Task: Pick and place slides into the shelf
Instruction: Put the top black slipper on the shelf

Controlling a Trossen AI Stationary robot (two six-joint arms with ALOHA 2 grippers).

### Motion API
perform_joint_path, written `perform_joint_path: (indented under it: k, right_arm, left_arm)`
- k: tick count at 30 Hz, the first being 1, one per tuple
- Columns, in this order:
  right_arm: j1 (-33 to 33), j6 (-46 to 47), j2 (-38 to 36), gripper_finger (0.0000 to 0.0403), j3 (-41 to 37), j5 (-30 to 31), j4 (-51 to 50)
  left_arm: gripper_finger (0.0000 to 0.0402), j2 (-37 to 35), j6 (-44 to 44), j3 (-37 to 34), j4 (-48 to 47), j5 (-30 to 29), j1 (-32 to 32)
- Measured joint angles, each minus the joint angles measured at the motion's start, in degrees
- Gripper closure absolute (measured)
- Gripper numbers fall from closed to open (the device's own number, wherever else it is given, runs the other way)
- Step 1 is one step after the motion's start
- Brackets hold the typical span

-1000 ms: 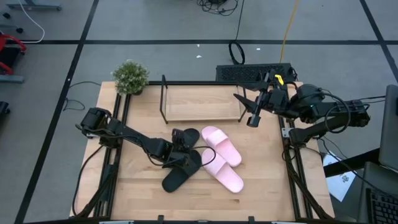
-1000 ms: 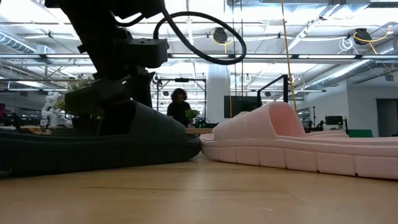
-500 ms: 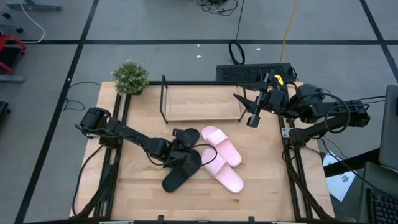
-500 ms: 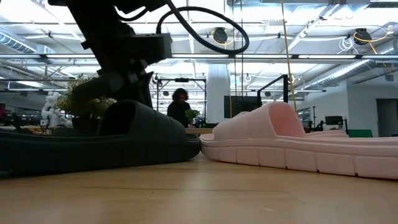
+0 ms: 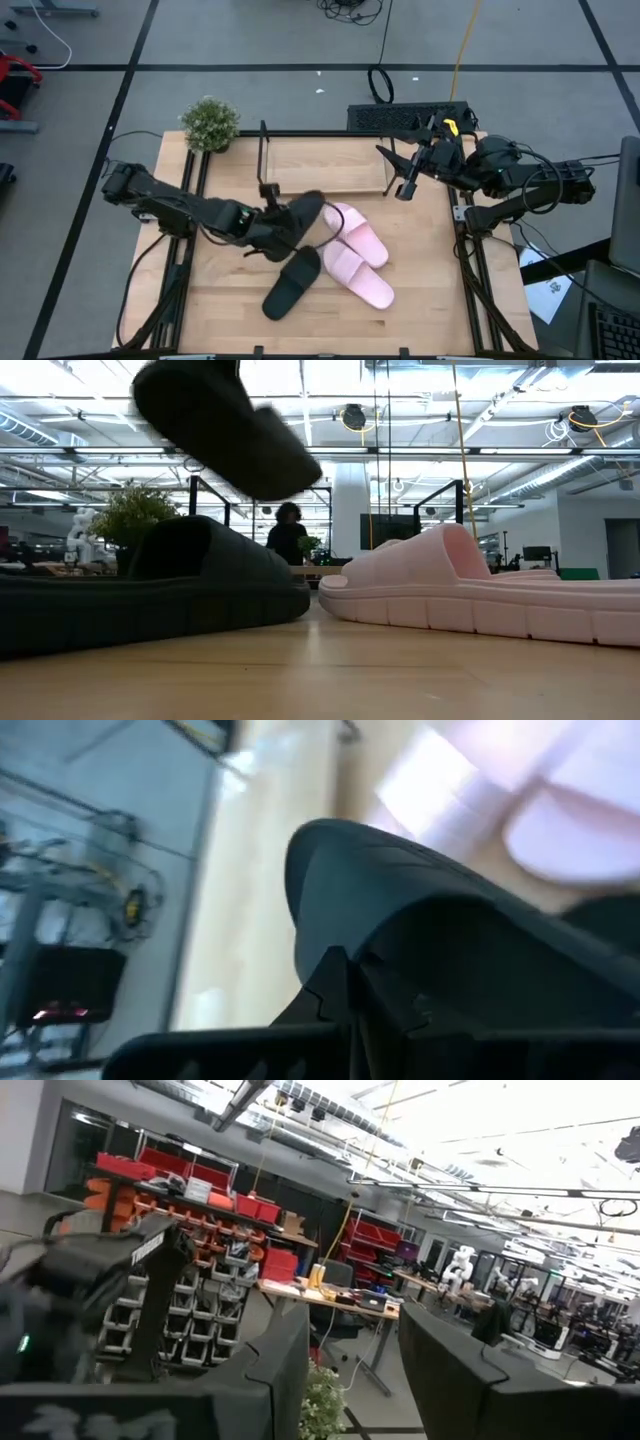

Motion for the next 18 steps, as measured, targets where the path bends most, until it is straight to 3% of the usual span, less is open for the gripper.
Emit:
perform_joint_path:
  k: [4, 9, 13, 18]
  right_arm:
    - [0.0, 0.1, 0.0, 0.0257, 0.0, 0.0, 0.2]
    - [0.0, -0.4, 0.0, 0.0257, 0.0, 0.1, 2.4]
    - [0.0, -4.2, 0.0, 0.0257, 0.0, 2.3, 8.3]
    - [0.0, -10.8, 0.0, 0.0257, 0.0, 10.7, 14.8]
  left_arm:
    - [0.0401, 0.6, -1.2, 6.1, -1.7, -6.2, 1.0]
    - [0.0401, 3.4, -3.5, 10.5, -1.3, -13.4, 6.6]
    - [0.0401, 5.8, -4.0, 11.3, -1.4, -13.9, 12.3]
    - [0.0401, 8.8, -0.7, 11.7, -2.6, -13.2, 18.5]
